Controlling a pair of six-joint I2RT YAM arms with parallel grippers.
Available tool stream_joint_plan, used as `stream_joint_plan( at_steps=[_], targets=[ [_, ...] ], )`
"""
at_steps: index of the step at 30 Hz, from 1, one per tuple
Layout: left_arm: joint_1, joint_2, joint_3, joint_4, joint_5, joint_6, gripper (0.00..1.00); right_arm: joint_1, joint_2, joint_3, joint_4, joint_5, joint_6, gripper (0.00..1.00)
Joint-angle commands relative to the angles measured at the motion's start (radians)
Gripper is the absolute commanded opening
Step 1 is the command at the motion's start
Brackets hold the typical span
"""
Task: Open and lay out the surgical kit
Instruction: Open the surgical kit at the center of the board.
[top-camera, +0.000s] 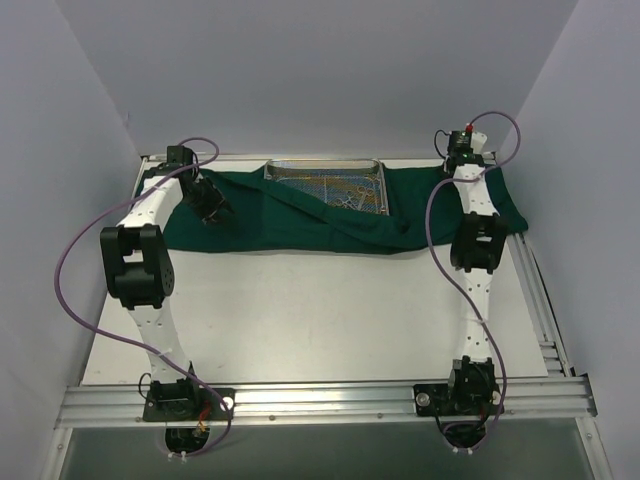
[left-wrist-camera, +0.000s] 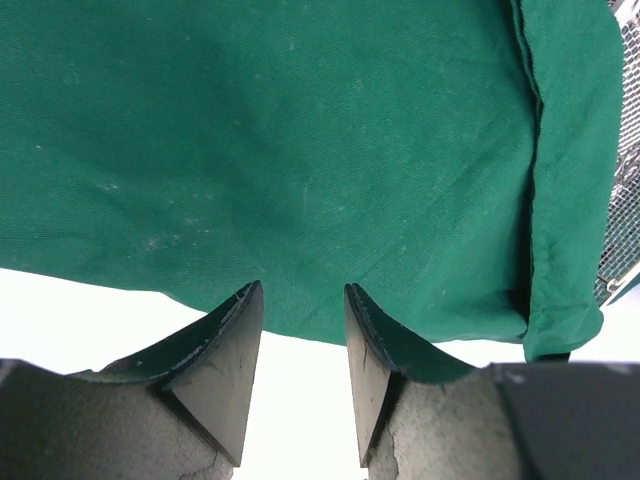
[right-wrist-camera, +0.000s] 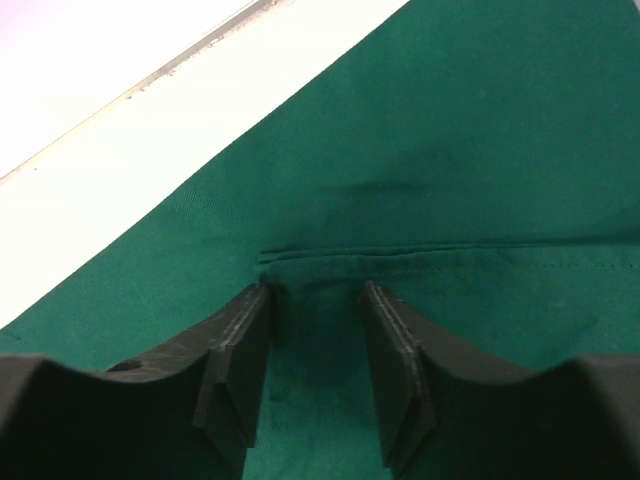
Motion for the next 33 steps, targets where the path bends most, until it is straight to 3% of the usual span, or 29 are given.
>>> stream_joint_plan(
  at_steps=[1, 3, 6, 8, 13, 17, 20, 23, 26, 30, 31, 32, 33],
  targets=[
    [0.002, -0.041, 0.005, 0.031, 0.028, 0.004, 0.47, 0.001, -0.004, -0.074, -0.124, 0.004, 0.010, 0.40],
    [0.003, -0.038, 0.020, 0.023, 0.031, 0.005, 0.48, 0.000, -0.049, -0.127, -0.057, -0.012, 0.030, 0.34],
    [0.012, -0.022, 0.070, -0.005, 0.042, 0.002, 0.48, -0.013, -0.095, -0.067, -0.036, -0.058, 0.065, 0.13],
    [0.019, -0.009, 0.097, -0.008, 0.056, 0.001, 0.49, -0.016, -0.128, -0.046, -0.024, -0.077, 0.076, 0.06],
    [0.034, 0.021, 0.100, 0.000, 0.102, -0.030, 0.49, -0.034, -0.268, -0.141, -0.003, -0.101, 0.108, 0.07],
    [0.039, 0.037, 0.098, 0.020, 0.139, -0.047, 0.49, -0.051, -0.314, -0.209, -0.007, -0.133, 0.093, 0.17],
    [0.042, 0.042, 0.107, 0.020, 0.148, -0.048, 0.49, -0.056, -0.299, -0.189, -0.071, -0.147, 0.090, 0.00],
    [0.042, 0.048, 0.123, 0.021, 0.151, -0.048, 0.50, -0.054, -0.336, -0.256, -0.047, -0.160, 0.090, 0.00],
    [0.043, 0.060, 0.137, 0.018, 0.168, -0.048, 0.50, -0.056, -0.365, -0.307, -0.001, -0.203, 0.079, 0.25],
    [0.043, 0.065, 0.160, 0.008, 0.171, -0.044, 0.50, -0.059, -0.261, -0.161, -0.064, -0.213, 0.076, 0.29],
    [0.043, 0.068, 0.166, 0.003, 0.171, -0.042, 0.50, -0.059, -0.247, -0.140, -0.075, -0.213, 0.076, 0.29],
    [0.043, 0.068, 0.175, 0.000, 0.171, -0.039, 0.50, -0.059, -0.239, -0.131, -0.081, -0.213, 0.077, 0.12],
    [0.042, 0.067, 0.176, -0.003, 0.171, -0.036, 0.50, -0.056, -0.238, -0.146, -0.076, -0.213, 0.084, 0.04]
  ],
)
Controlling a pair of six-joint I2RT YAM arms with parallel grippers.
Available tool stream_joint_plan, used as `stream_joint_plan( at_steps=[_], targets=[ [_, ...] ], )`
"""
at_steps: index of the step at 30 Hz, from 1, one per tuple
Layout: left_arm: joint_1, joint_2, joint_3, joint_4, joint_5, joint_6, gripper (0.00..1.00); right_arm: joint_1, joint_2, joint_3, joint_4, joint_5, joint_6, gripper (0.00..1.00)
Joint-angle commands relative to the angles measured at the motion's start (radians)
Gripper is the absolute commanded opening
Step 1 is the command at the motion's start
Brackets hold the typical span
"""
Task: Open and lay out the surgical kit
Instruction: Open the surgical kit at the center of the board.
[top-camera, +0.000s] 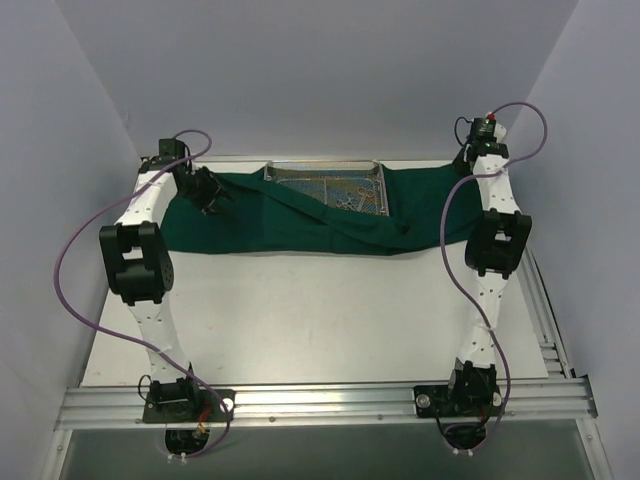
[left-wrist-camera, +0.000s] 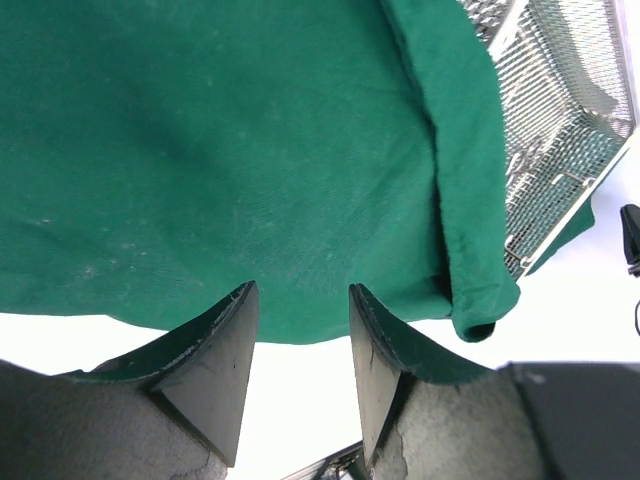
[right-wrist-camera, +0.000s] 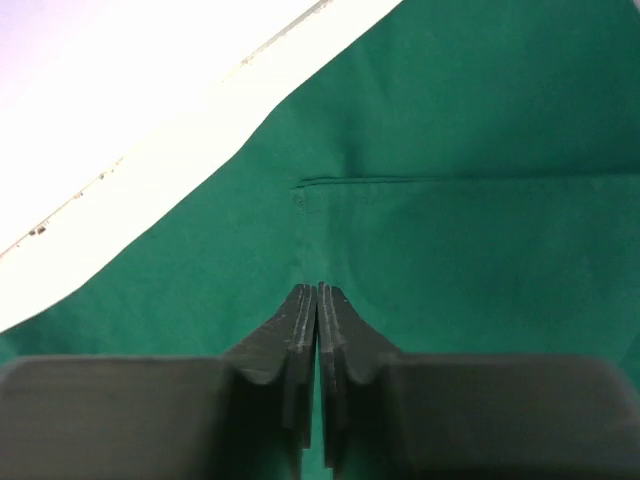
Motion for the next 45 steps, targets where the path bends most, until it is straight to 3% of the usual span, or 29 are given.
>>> stream_joint_plan(
  at_steps=[1, 4, 5, 8, 11, 15, 18, 30, 36, 42, 45],
  targets=[
    [0.007, -0.002, 0.058, 0.007, 0.024, 0.009, 0.51, -0.002, 0.004, 0.026, -0.024, -0.009, 0.005, 0.00],
    [0.007, -0.002, 0.055, 0.012, 0.023, 0.011, 0.51, 0.004, -0.027, -0.046, 0.008, -0.009, 0.004, 0.00],
    [0.007, -0.002, 0.054, 0.012, 0.024, 0.011, 0.51, 0.004, -0.029, -0.052, 0.008, -0.062, -0.001, 0.24],
    [0.007, 0.001, 0.049, 0.015, 0.026, 0.009, 0.51, 0.022, -0.010, -0.025, -0.068, -0.088, 0.001, 0.65],
    [0.009, 0.007, 0.052, 0.019, 0.030, 0.008, 0.51, 0.051, 0.007, -0.032, -0.136, -0.064, -0.008, 0.68],
    [0.009, 0.012, 0.055, 0.025, 0.034, 0.003, 0.51, 0.087, -0.030, -0.147, -0.126, -0.023, -0.004, 0.66],
    [0.008, 0.013, 0.047, 0.032, 0.040, 0.002, 0.51, 0.098, -0.029, -0.179, -0.119, 0.025, 0.005, 0.58],
    [0.010, 0.004, 0.024, 0.036, 0.034, 0.003, 0.51, 0.087, 0.001, -0.169, -0.155, 0.090, 0.067, 0.38],
    [0.010, 0.007, 0.026, 0.038, 0.038, 0.003, 0.51, 0.071, -0.012, -0.182, -0.147, 0.076, 0.065, 0.24],
    [0.012, 0.006, 0.023, 0.035, 0.040, 0.006, 0.51, 0.064, -0.023, -0.175, -0.149, 0.038, 0.044, 0.01],
    [0.010, 0.003, 0.024, 0.030, 0.034, 0.011, 0.51, 0.062, -0.062, -0.167, -0.155, 0.028, 0.036, 0.00]
  ],
)
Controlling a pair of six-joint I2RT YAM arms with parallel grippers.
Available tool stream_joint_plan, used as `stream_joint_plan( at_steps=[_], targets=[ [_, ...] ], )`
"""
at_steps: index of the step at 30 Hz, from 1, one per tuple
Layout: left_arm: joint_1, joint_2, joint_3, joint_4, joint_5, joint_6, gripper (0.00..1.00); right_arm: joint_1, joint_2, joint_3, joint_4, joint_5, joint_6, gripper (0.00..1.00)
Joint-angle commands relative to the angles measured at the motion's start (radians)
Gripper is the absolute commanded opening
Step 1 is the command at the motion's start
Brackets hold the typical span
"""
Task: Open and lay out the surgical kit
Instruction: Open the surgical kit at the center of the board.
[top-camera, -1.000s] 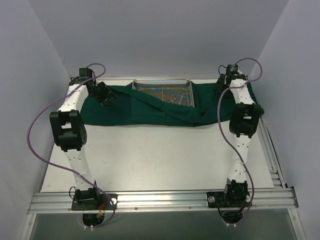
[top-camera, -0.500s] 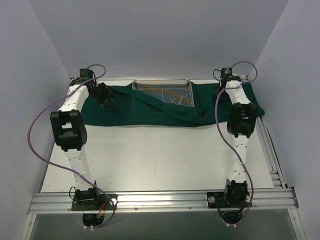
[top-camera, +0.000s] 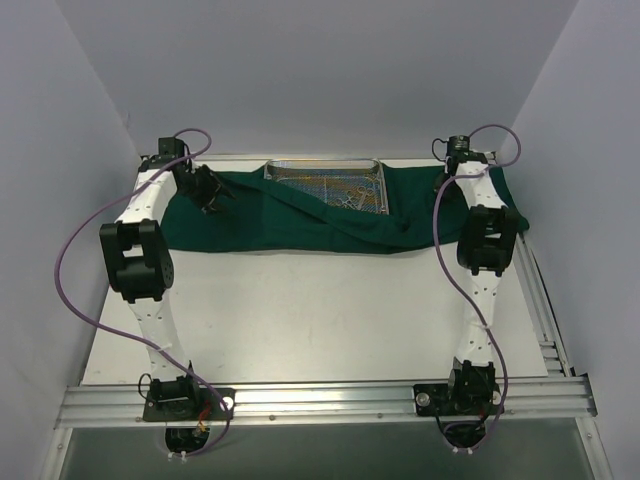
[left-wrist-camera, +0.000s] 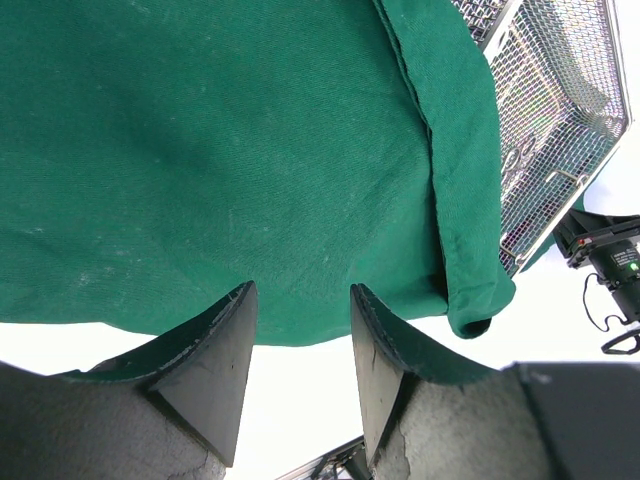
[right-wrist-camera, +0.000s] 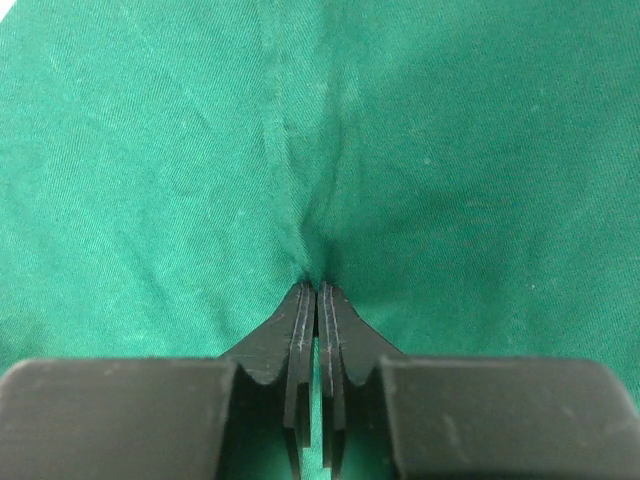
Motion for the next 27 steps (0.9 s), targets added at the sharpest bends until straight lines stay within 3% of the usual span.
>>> stream_joint_plan(
  at_steps=[1, 11, 22, 27],
  targets=[
    [0.005, -0.012, 0.009, 0.026, 0.011, 0.011, 0.51, -0.009, -0.080, -0.005, -0.068, -0.005, -0.017, 0.00],
    [0.005, 0.067, 0.079, 0.065, 0.078, -0.032, 0.59, -0.015, -0.424, -0.312, -0.062, -0.020, 0.001, 0.00],
    [-0.030, 0.274, 0.335, 0.105, 0.083, -0.222, 0.59, -0.013, -0.563, -0.421, -0.043, -0.074, 0.018, 0.00],
    [-0.034, 0.306, 0.359, 0.194, 0.041, -0.325, 0.60, -0.010, -0.594, -0.471, -0.037, -0.102, 0.021, 0.00]
  ],
)
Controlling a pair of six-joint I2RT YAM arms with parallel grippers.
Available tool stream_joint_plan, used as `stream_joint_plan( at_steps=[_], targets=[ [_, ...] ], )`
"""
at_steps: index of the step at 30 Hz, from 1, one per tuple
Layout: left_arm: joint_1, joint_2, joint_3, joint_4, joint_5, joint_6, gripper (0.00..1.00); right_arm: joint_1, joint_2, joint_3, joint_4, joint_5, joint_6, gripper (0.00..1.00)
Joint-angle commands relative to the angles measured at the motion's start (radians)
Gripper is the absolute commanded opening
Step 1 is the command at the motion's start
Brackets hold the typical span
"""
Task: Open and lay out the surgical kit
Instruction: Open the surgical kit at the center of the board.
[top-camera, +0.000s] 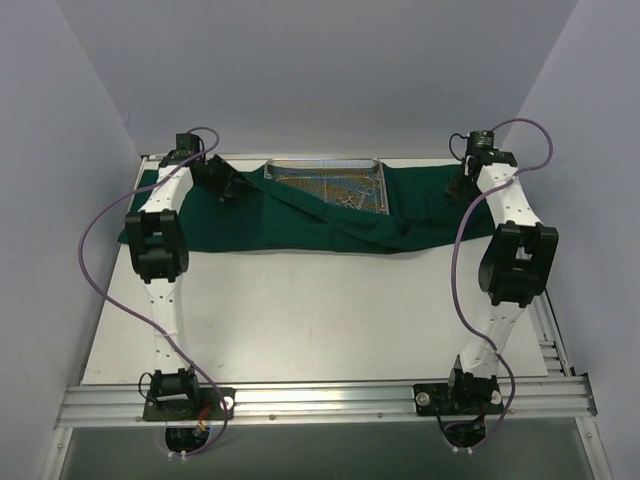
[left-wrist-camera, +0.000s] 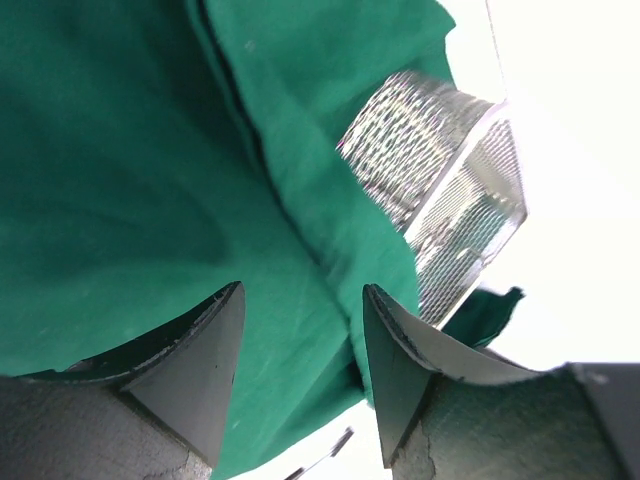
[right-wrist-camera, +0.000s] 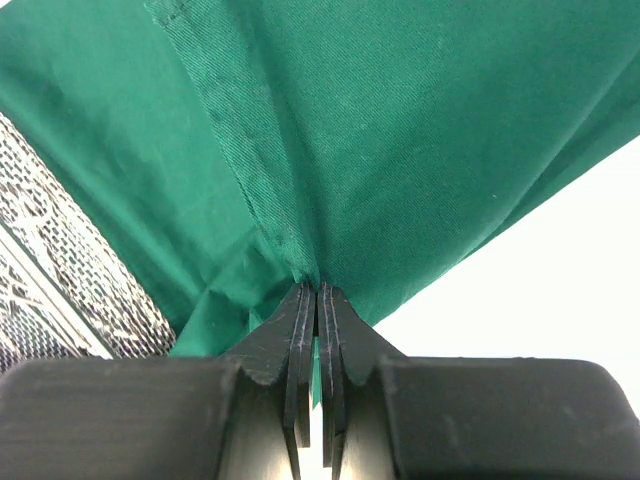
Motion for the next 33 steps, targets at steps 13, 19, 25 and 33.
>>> stream_joint_plan(
  at_steps=[13, 19, 25, 33],
  targets=[
    [0.018, 0.158, 0.292, -0.083, -0.097, -0.208, 0.58, -0.003, -0.138, -0.032, -0.011, -0.030, 0.007, 0.00],
    [0.037, 0.223, 0.374, -0.100, -0.096, -0.249, 0.56, -0.009, -0.150, -0.044, 0.000, -0.033, 0.011, 0.00],
    [0.054, 0.266, 0.417, -0.089, -0.087, -0.281, 0.33, -0.023, -0.153, -0.038, -0.008, -0.038, 0.013, 0.00],
    [0.063, 0.217, 0.426, -0.188, -0.116, -0.193, 0.02, -0.076, -0.193, -0.079, -0.043, -0.041, 0.004, 0.00]
  ],
)
